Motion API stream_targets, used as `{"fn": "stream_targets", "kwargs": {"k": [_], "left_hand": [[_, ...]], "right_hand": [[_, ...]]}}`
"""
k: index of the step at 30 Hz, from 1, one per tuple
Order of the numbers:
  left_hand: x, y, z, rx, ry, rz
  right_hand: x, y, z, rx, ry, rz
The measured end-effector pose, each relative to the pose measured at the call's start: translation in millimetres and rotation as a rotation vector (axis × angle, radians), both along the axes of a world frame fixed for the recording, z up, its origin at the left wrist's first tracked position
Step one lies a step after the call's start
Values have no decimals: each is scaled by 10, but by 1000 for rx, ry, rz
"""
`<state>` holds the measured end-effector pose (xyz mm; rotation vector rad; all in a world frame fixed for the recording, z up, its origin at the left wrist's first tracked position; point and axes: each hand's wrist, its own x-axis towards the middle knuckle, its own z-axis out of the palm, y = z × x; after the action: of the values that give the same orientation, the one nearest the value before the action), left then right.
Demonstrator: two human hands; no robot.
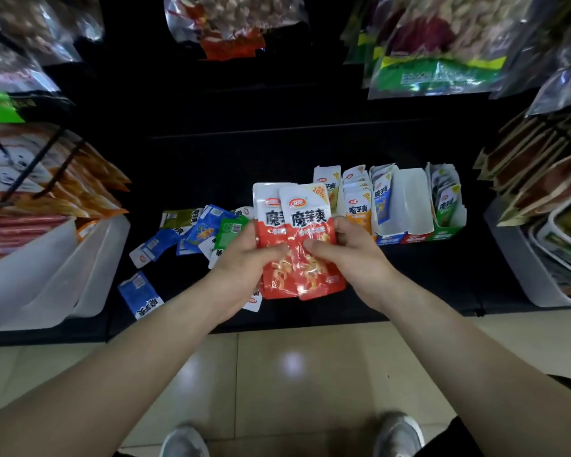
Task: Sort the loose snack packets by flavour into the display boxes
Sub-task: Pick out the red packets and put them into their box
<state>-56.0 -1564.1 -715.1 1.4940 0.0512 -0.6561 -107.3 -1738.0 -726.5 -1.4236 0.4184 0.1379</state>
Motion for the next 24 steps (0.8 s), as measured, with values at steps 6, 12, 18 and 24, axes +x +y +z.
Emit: {"fn": "stream_targets", "kwargs": {"k": [6,12,18,24], "left_hand": [[111,-63,-102,91,-98,-28],[185,-109,-148,74,-34,11],[215,-51,-196,132,-134,3],[210,-46,-181,142,-143,16]], "right_hand": [[108,-97,-75,103,-5,-24],[173,-99,-109,144,-1,-92],[219,-105,-130,65,-6,-107],[215,-119,-127,48,-16,-137]]}}
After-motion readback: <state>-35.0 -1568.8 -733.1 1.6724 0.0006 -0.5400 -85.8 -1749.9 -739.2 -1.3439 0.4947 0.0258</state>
